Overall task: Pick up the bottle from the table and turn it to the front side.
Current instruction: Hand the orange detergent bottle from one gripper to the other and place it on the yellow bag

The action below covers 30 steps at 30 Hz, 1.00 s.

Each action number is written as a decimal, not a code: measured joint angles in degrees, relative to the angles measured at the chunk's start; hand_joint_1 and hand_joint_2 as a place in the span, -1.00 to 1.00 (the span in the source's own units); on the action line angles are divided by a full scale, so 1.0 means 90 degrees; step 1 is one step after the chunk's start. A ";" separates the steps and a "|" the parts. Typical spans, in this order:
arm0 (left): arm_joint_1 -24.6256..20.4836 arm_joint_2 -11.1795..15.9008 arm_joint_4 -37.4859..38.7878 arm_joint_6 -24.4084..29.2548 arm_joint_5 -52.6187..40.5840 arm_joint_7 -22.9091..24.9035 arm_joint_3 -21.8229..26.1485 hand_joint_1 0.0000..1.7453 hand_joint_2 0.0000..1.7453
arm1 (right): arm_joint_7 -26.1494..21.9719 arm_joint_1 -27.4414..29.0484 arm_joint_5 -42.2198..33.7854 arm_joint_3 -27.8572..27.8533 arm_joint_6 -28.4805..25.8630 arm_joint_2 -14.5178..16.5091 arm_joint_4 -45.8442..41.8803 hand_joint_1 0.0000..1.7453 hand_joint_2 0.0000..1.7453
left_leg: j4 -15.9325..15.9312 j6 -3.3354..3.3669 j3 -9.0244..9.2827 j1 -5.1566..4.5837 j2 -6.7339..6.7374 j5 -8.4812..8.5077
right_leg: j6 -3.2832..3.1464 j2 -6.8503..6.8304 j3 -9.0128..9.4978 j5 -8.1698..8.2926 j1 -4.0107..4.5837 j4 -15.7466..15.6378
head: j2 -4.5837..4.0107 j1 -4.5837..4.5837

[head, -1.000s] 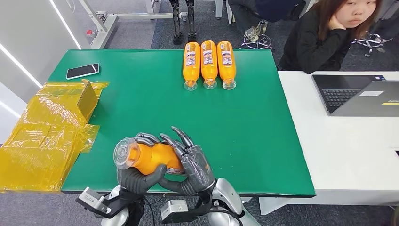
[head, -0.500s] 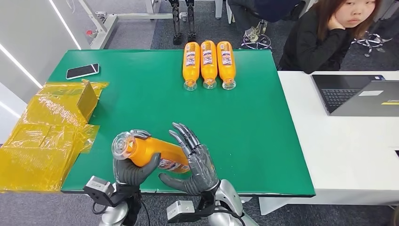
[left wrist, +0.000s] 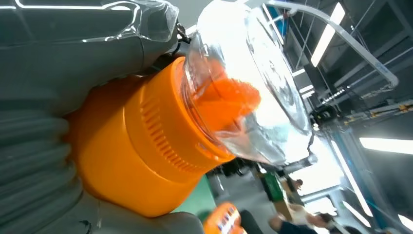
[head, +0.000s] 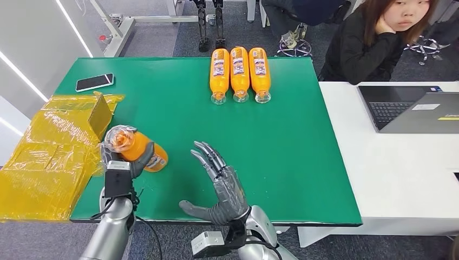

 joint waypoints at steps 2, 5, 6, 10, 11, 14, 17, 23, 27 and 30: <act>-0.0185 0.0183 0.0242 0.0568 -0.0619 0.0066 0.0032 1.00 1.00 | -0.0047 -0.0058 -0.0085 0.0035 0.0010 0.0009 0.0060 -1.00 1.00 | 0.0000 -0.0006 0.0000 0.0002 -0.0001 0.0004 | -0.0001 -0.0002 -0.0001 0.0001 0.0001 0.0001 | 0.0000 0.0000; -0.0469 0.0421 0.0552 0.1271 -0.1705 0.0274 0.0032 1.00 1.00 | -0.0092 -0.0132 -0.0176 0.0095 -0.0005 0.0025 0.0166 -1.00 1.00 | 0.0000 -0.0010 -0.0001 0.0004 -0.0002 0.0007 | -0.0002 -0.0002 -0.0001 0.0002 0.0001 0.0004 | 0.0000 0.0001; -0.0555 0.0488 0.0618 0.1364 -0.2029 0.0360 0.0035 1.00 1.00 | -0.0102 -0.0145 -0.0197 0.0108 -0.0016 0.0030 0.0198 -1.00 1.00 | 0.0000 -0.0010 -0.0001 0.0003 -0.0002 0.0007 | -0.0003 -0.0002 -0.0001 0.0002 0.0001 0.0004 | 0.0000 0.0001; -0.0788 0.0680 0.0703 0.1448 -0.3986 0.0945 0.0133 1.00 1.00 | -0.0125 -0.0168 -0.0233 0.0142 -0.0115 0.0038 0.0296 -1.00 1.00 | 0.0001 -0.0010 -0.0001 0.0002 -0.0002 0.0007 | -0.0003 -0.0001 -0.0001 0.0002 0.0001 0.0004 | 0.0000 0.0001; -0.0841 0.0713 0.0712 0.1450 -0.4439 0.1106 0.0163 1.00 1.00 | -0.0126 -0.0169 -0.0234 0.0145 -0.0146 0.0038 0.0316 -1.00 1.00 | 0.0001 -0.0010 -0.0001 0.0002 -0.0002 0.0007 | -0.0003 -0.0001 -0.0001 0.0002 0.0001 0.0004 | 0.0000 0.0001; -0.1012 0.0808 0.0754 0.1451 -0.5446 0.1561 0.0197 1.00 1.00 | -0.0129 -0.0167 -0.0237 0.0146 -0.0241 0.0038 0.0384 -1.00 1.00 | 0.0001 -0.0010 -0.0002 0.0001 -0.0001 0.0007 | -0.0003 -0.0001 -0.0001 0.0002 0.0001 0.0003 | 0.0000 0.0001; -0.1153 0.0887 0.0838 0.1452 -0.6013 0.1844 0.0202 1.00 1.00 | -0.0133 -0.0164 -0.0239 0.0146 -0.0312 0.0038 0.0460 -1.00 1.00 | 0.0001 -0.0010 -0.0001 0.0001 -0.0001 0.0007 | -0.0003 -0.0001 -0.0001 0.0002 0.0001 0.0002 | 0.0000 0.0001; -0.1494 0.0960 0.1523 0.1409 -0.6753 0.2485 0.0163 1.00 1.00 | -0.0063 -0.0110 -0.0211 0.0146 -0.0472 0.0034 0.0545 -1.00 1.00 | 0.0001 -0.0011 0.0001 0.0002 0.0000 0.0007 | -0.0004 0.0000 -0.0002 0.0002 0.0001 0.0003 | 0.0000 0.0002; -0.1695 0.0980 0.2222 0.1195 -0.6961 0.2978 0.0008 0.83 1.00 | 0.0076 0.0004 -0.0142 0.0146 -0.0538 -0.0006 0.0511 -1.00 1.00 | 0.0001 -0.0011 0.0000 0.0002 0.0004 0.0007 | -0.0006 0.0006 -0.0005 0.0004 0.0001 0.0003 | 0.0000 0.0002; -0.1754 0.1042 0.2614 0.0816 -0.6954 0.3326 -0.0187 0.74 1.00 | 0.0205 0.0118 -0.0011 0.0145 -0.0520 -0.0099 0.0396 -1.00 1.00 | 0.0001 -0.0011 -0.0001 0.0001 0.0008 0.0006 | -0.0005 0.0011 -0.0007 0.0003 0.0001 0.0002 | 0.0000 0.0002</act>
